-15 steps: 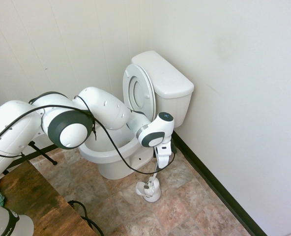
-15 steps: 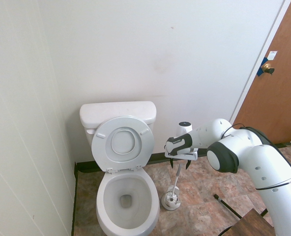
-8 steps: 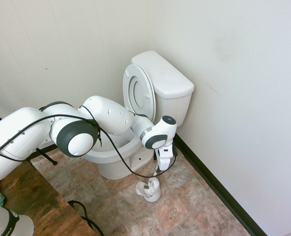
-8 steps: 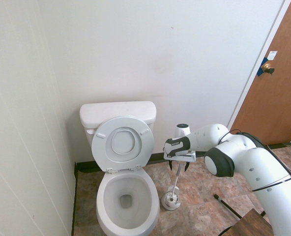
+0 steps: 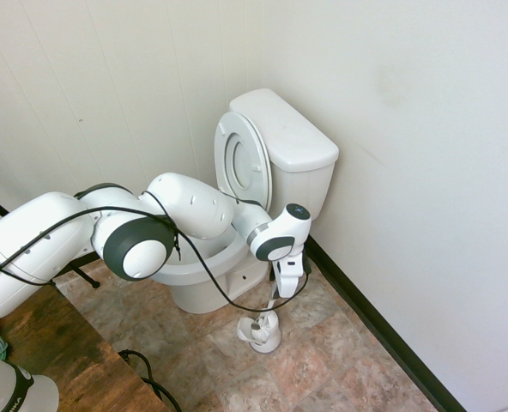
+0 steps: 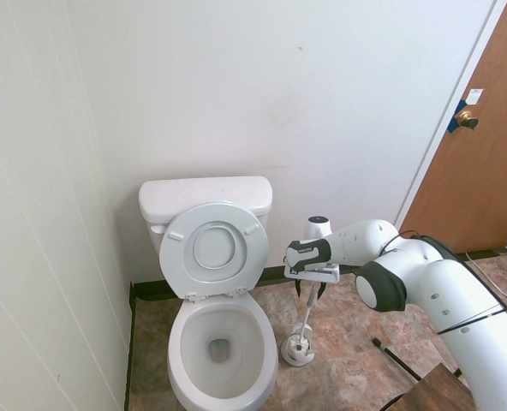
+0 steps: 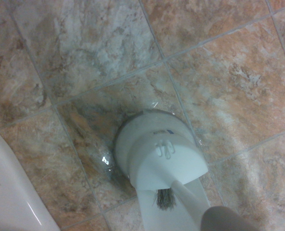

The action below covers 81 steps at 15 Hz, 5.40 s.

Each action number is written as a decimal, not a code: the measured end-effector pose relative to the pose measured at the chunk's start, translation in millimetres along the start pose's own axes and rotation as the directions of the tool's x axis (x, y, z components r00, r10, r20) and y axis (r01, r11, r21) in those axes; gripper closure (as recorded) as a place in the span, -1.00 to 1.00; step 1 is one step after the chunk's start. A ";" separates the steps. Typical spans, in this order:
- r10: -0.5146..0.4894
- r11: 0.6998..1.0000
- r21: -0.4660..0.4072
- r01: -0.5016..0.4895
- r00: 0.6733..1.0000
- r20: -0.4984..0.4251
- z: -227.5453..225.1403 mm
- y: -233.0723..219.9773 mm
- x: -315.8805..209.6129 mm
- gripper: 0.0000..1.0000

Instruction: Clean the toilet

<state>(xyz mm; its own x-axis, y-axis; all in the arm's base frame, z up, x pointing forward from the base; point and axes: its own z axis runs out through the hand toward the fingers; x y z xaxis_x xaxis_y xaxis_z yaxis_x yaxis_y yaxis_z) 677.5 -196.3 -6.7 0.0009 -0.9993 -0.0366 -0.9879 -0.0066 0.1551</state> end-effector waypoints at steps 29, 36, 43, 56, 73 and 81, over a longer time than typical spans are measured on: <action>-0.243 0.960 0.130 0.246 0.969 -0.037 -183.7 113.6 22.8 1.00; -0.366 0.899 0.255 0.357 0.931 -0.014 -337.3 195.3 -25.0 1.00; -0.505 0.810 0.303 0.503 0.860 -0.077 -426.5 235.9 -203.7 1.00; -0.449 0.814 0.306 0.493 0.870 -0.206 -277.5 113.4 -348.8 1.00; -0.411 0.823 0.306 0.479 0.873 -0.262 -177.4 38.6 -449.0 1.00; -0.504 0.819 0.186 0.543 0.836 -0.218 -145.3 120.0 -459.1 1.00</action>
<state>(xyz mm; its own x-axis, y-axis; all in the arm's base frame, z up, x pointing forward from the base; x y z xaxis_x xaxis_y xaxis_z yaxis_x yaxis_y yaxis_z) 581.1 256.4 172.2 0.5328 -0.8395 0.1065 -0.8375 -0.5411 -0.0764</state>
